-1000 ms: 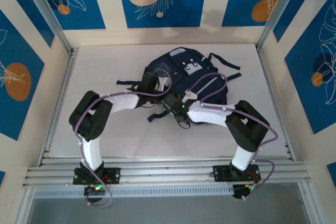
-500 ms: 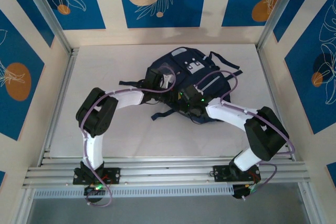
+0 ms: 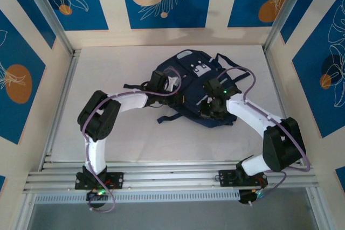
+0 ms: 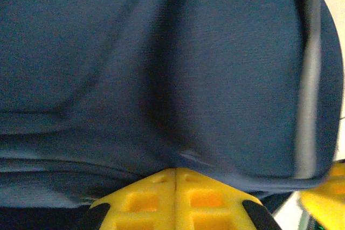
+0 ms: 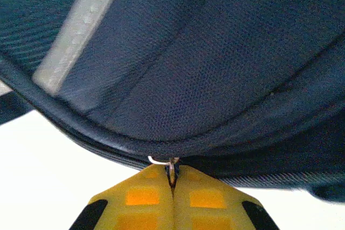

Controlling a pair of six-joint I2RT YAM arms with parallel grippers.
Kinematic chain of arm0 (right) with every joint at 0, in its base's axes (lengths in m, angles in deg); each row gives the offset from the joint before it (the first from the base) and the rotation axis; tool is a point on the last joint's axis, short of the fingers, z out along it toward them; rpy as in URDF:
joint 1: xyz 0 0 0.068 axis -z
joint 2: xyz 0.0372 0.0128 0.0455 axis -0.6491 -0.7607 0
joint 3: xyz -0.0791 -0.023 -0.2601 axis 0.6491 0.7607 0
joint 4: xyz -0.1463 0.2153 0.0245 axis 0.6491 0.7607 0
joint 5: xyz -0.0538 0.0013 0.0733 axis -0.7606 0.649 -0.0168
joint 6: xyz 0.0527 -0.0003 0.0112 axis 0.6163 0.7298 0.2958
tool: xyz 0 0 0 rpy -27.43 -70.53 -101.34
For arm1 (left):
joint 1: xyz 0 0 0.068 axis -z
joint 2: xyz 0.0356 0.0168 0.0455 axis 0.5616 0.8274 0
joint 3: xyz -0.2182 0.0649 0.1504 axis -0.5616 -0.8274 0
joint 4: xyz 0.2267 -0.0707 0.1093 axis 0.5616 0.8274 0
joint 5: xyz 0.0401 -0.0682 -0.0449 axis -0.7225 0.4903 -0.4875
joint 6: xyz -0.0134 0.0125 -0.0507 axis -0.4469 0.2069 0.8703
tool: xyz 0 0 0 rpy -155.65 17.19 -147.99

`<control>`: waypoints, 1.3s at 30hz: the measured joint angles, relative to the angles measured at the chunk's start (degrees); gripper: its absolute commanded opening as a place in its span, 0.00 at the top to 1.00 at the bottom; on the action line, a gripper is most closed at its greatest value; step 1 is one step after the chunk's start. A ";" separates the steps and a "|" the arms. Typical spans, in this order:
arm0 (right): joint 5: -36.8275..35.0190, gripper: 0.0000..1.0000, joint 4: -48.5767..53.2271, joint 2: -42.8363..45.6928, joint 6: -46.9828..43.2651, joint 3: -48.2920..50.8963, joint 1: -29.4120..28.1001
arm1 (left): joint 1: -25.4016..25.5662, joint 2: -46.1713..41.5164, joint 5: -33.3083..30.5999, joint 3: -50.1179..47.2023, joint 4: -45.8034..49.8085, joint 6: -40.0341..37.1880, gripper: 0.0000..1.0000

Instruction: Pack books, pencil case, and school supplies into a backpack

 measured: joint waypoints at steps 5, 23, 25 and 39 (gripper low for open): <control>-3.37 1.00 5.20 0.17 -6.60 -2.84 3.69 | -1.25 -0.48 -2.32 -0.96 2.40 -1.77 1.00; 26.69 1.00 1.90 -7.08 -16.76 -11.15 -1.46 | -7.37 2.54 -12.17 6.14 9.22 -3.76 0.41; 27.56 1.00 0.39 -8.83 -16.50 -12.66 -3.02 | -8.98 3.21 -12.24 7.85 10.03 -3.65 0.40; 31.61 1.00 -6.27 -19.47 -8.44 -17.16 -6.56 | -9.73 -15.32 -8.68 -11.58 6.08 10.67 0.31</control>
